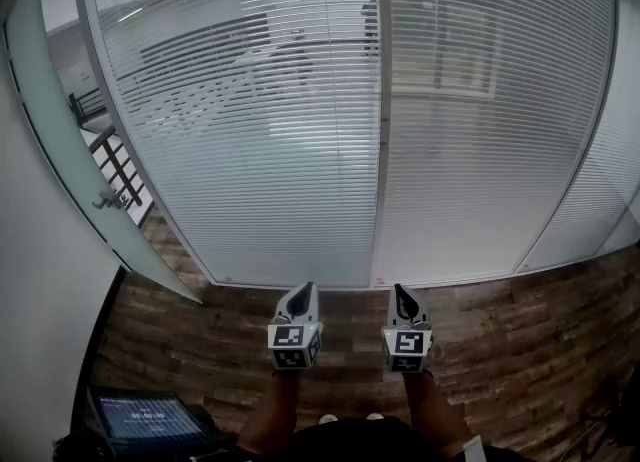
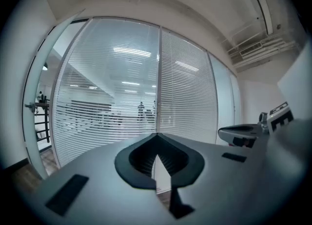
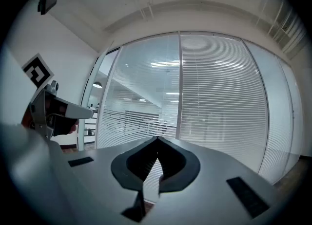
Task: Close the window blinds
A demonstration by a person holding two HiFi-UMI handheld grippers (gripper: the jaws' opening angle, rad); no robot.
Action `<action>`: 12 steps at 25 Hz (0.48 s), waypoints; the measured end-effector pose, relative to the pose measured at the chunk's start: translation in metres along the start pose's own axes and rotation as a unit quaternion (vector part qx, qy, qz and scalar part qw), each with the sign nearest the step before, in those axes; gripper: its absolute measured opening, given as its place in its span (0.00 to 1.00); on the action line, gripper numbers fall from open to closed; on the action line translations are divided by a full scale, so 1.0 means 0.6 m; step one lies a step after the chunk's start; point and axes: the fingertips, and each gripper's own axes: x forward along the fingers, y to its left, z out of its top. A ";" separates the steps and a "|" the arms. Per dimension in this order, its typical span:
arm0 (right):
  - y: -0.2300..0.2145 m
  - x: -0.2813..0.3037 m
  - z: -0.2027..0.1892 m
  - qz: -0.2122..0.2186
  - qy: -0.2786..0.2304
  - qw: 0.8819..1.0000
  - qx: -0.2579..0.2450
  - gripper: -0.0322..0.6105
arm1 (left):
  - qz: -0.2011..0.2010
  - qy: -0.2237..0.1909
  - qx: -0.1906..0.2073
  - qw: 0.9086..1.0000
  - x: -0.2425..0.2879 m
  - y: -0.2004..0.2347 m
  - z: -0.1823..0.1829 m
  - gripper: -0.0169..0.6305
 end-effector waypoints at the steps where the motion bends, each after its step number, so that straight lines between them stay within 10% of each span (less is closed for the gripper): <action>1: 0.000 0.003 0.002 -0.001 -0.004 1.000 0.003 0.05 | -0.001 0.001 0.001 1.000 0.004 0.000 -0.005 0.03; 12: 0.002 0.009 0.018 0.002 -0.032 0.999 0.023 0.05 | -0.013 -0.003 -0.016 1.000 0.013 0.000 -0.017 0.03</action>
